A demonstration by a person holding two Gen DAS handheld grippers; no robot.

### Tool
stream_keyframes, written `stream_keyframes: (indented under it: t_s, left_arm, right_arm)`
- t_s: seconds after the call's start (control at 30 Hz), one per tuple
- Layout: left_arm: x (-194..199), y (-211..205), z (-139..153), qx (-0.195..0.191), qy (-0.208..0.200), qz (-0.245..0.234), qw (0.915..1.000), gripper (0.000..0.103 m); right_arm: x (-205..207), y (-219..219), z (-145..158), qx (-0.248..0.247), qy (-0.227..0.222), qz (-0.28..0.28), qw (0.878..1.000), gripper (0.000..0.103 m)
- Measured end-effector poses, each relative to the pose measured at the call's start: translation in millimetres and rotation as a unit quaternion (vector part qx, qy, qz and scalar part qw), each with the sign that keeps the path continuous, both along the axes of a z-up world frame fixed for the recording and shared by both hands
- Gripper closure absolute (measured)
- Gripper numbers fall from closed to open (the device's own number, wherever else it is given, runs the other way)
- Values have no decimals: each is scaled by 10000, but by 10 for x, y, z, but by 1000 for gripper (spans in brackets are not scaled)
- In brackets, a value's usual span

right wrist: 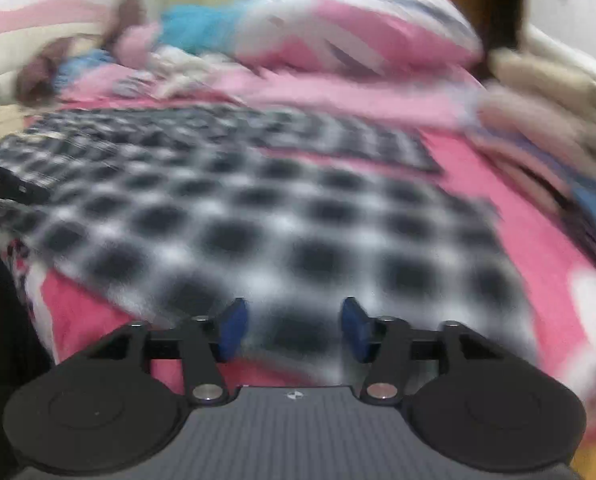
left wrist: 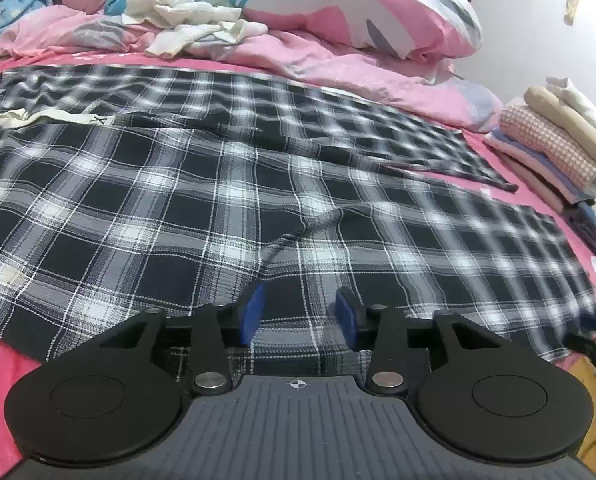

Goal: Fold clothes
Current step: 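Open both grippers and release the plaid pants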

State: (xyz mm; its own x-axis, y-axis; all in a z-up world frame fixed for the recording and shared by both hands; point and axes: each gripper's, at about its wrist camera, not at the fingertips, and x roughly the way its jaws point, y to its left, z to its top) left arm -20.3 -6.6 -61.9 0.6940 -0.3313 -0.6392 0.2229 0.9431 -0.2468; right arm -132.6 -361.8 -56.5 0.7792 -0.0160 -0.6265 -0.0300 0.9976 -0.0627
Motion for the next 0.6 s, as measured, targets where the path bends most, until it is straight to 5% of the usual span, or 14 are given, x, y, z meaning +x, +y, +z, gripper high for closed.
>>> stream_keyframes:
  t_s: [0.13, 0.2, 0.37, 0.47, 0.6]
  left_arm:
    - [-40, -41, 47, 129, -1, -23, 9999, 47]
    - [-75, -46, 91, 244, -11, 57, 9997, 41]
    - [-184, 20, 208, 397, -90, 350, 9986, 23]
    - [-251, 69, 265, 467, -134, 521, 9975, 1]
    - [-333, 93, 326, 644, -309, 659, 9953, 0]
  right_arm:
    - [-235, 0, 159, -190, -48, -572, 9982, 38]
    - [-230, 126, 280, -61, -295, -433, 9986, 35]
    - [-61, 593, 534, 204, -770, 155, 9967, 3]
    - [159, 939, 559, 252, -845, 518, 9948, 0]
    - [407, 1277, 546, 337, -819, 820, 9927, 0]
